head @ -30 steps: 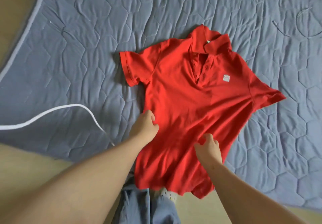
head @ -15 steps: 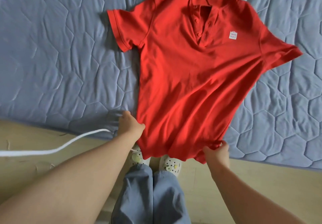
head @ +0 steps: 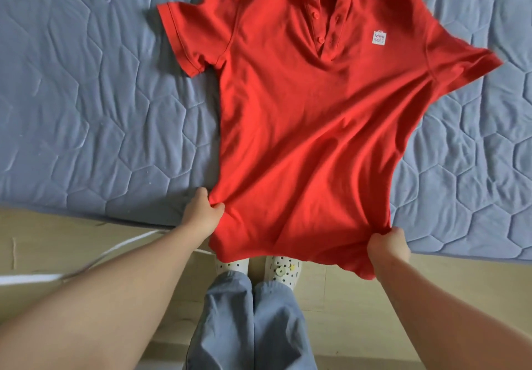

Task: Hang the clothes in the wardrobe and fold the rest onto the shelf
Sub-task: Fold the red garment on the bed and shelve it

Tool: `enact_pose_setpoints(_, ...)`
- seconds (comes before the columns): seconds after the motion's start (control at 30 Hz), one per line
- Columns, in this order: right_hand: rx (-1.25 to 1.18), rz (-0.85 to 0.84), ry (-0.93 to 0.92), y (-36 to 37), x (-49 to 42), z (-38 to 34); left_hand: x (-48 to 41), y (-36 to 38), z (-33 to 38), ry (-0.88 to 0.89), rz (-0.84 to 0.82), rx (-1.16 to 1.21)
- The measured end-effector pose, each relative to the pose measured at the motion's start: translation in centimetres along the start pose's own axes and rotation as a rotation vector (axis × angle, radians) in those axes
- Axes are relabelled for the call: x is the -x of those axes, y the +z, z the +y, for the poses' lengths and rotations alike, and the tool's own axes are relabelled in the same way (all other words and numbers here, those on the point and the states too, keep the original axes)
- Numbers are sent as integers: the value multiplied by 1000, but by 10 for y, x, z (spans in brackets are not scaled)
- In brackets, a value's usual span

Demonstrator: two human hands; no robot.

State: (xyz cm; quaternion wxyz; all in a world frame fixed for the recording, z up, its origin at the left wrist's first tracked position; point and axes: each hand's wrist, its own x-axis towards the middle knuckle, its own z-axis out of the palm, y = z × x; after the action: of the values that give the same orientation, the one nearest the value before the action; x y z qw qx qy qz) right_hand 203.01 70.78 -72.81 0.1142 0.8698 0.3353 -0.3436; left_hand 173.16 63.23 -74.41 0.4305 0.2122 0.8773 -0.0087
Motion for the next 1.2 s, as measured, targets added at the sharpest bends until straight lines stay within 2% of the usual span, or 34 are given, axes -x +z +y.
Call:
enact_pose_setpoints(0.13,65,-50,23,0,-7,10,-1,1,-8,51,-115,-140)
enact_pose_setpoints(0.3,57,-73,25,-3,-10,15,3,-1,-19,-76,-149,-200)
enact_pose_setpoints(0.37,32,-87,27,-2,-12,16,6,1,-22,-109,-149,-148)
enact_pose_setpoints(0.5,-39,-71,36,5,-12,16,13,10,-16,-194,-258,83)
enact_pose_setpoints(0.63,-60,-45,36,6,-14,20,15,13,-7,-175,-173,-185)
enact_pose_setpoints(0.8,-14,-7,39,-6,-23,29,17,4,-14,-186,-116,-265)
enact_pose_setpoints(0.9,8,1,46,-13,-26,38,16,2,-24,-177,-184,-165)
enact_pose_setpoints(1.03,-159,33,85,-11,-23,37,21,0,-33,-171,-352,66)
enact_pose_setpoints(1.2,-280,76,21,-5,-15,39,19,0,-39,-217,-300,66)
